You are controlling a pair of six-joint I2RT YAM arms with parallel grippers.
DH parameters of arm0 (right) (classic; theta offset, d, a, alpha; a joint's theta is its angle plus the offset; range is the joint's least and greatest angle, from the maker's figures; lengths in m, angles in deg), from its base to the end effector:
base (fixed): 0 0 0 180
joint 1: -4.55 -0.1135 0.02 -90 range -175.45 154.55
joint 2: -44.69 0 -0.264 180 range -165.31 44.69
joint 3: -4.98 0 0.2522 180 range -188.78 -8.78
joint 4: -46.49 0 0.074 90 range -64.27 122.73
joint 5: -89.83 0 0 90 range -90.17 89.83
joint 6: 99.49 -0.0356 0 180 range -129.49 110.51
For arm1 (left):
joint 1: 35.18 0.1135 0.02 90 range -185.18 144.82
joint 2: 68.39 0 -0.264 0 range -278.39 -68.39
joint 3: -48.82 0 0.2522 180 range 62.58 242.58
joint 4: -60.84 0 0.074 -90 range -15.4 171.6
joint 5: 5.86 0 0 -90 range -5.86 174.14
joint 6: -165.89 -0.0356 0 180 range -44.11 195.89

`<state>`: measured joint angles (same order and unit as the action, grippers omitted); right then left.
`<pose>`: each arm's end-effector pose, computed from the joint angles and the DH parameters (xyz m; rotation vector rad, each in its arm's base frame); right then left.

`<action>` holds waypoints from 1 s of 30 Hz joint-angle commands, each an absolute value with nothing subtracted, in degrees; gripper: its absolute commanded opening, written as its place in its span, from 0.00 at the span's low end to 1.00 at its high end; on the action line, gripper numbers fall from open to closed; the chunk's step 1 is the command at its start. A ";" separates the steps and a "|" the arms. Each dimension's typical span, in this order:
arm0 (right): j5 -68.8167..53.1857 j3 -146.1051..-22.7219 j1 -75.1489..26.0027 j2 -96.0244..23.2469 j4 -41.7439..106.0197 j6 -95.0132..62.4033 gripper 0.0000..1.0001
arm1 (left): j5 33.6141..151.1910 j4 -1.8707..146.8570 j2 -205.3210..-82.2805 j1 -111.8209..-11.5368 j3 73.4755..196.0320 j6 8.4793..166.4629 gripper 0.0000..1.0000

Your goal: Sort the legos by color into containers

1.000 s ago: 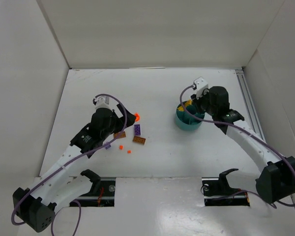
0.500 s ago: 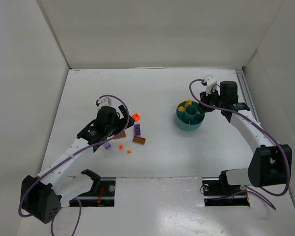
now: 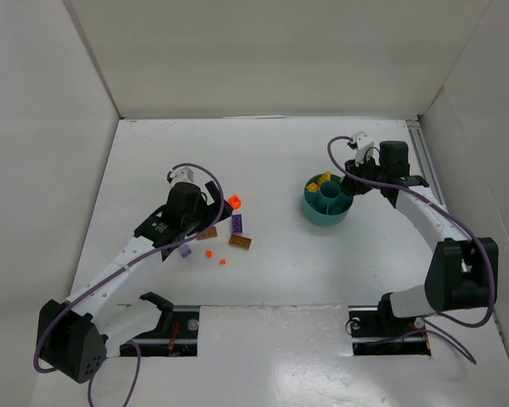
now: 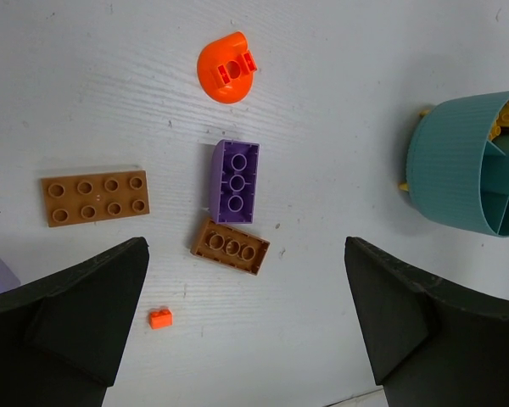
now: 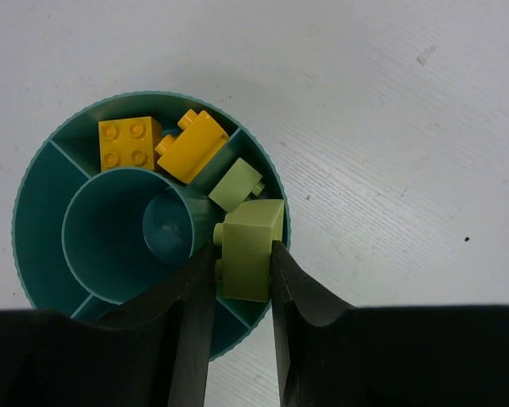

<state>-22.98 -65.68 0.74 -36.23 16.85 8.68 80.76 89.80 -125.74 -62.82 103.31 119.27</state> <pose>0.3069 0.0343 0.2608 -0.6263 2.1312 0.3134 0.1981 -0.1014 0.2654 -0.3368 2.1732 -0.6578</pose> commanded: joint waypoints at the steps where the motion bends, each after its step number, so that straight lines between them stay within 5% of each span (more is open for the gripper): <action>1: -25.75 -66.00 0.95 -36.34 19.37 8.09 0.20 | 81.07 88.13 -125.44 -62.60 103.01 117.90 1.00; 16: -25.75 -66.00 1.48 -34.67 18.24 8.09 0.57 | 82.29 88.66 -124.91 -62.60 102.49 117.90 1.00; 25: -25.14 -64.16 2.00 -27.30 17.62 8.62 0.61 | 81.51 89.97 -123.15 -62.60 102.49 119.22 1.00; 30: -24.61 -61.17 2.00 -19.22 18.14 9.67 0.91 | 78.43 90.51 -123.85 -62.60 102.49 120.28 1.00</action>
